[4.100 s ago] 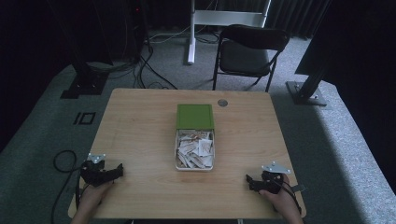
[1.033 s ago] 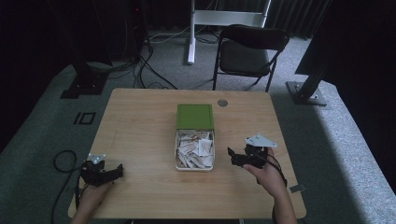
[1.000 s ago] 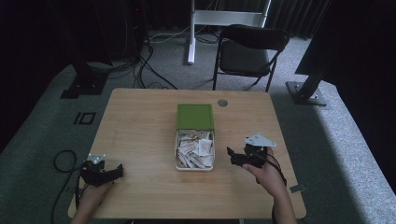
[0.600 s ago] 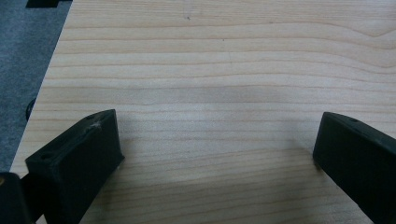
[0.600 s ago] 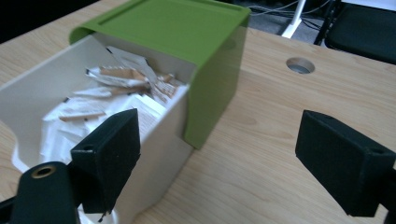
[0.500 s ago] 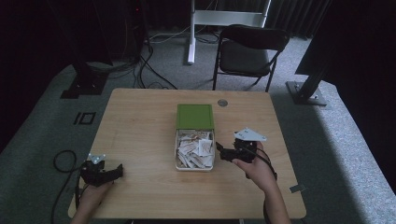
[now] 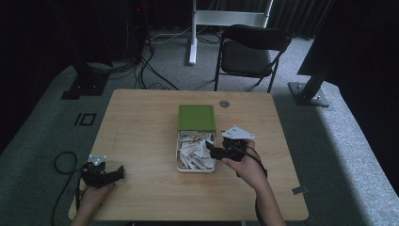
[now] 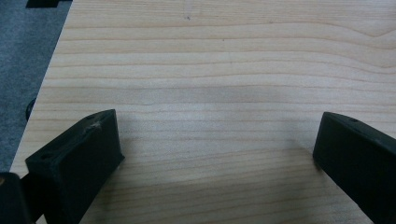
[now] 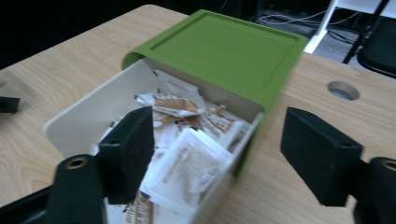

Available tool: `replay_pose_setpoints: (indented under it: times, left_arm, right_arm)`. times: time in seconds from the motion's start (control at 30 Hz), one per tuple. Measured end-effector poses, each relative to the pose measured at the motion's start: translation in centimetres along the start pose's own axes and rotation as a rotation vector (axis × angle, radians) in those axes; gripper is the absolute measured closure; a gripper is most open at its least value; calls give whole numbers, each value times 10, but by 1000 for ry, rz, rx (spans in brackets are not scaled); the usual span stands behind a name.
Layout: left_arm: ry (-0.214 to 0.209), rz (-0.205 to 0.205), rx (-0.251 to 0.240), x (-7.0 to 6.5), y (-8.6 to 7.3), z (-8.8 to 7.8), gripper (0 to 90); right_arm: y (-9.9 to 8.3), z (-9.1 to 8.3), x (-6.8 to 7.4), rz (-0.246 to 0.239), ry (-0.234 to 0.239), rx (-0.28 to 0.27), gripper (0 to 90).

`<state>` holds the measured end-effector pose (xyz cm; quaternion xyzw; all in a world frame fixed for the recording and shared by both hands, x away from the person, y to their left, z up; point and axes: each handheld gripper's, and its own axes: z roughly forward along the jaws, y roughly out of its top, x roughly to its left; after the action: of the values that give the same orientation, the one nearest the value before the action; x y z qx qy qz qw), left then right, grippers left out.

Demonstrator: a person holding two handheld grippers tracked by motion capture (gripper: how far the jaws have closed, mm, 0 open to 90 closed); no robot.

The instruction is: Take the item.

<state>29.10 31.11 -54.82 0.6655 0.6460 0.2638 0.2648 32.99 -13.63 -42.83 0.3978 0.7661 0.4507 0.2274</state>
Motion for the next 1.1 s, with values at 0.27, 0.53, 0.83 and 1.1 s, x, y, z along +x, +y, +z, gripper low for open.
replay_pose_setpoints:
  times: [0.27,0.53,0.83,1.1]
  left_arm:
    - [0,0,0,0,0,0,14]
    - [0,1,2,0,0,0,14]
    - [0,1,0,0,0,0,14]
    - [0,2,1,0,0,0,14]
  right_arm:
    - [7,13,15,-17,34,3,319]
    - [12,30,29,-33,60,18,330]
    - [15,50,37,-35,53,50,349]
    - [19,65,41,-48,53,76,368]
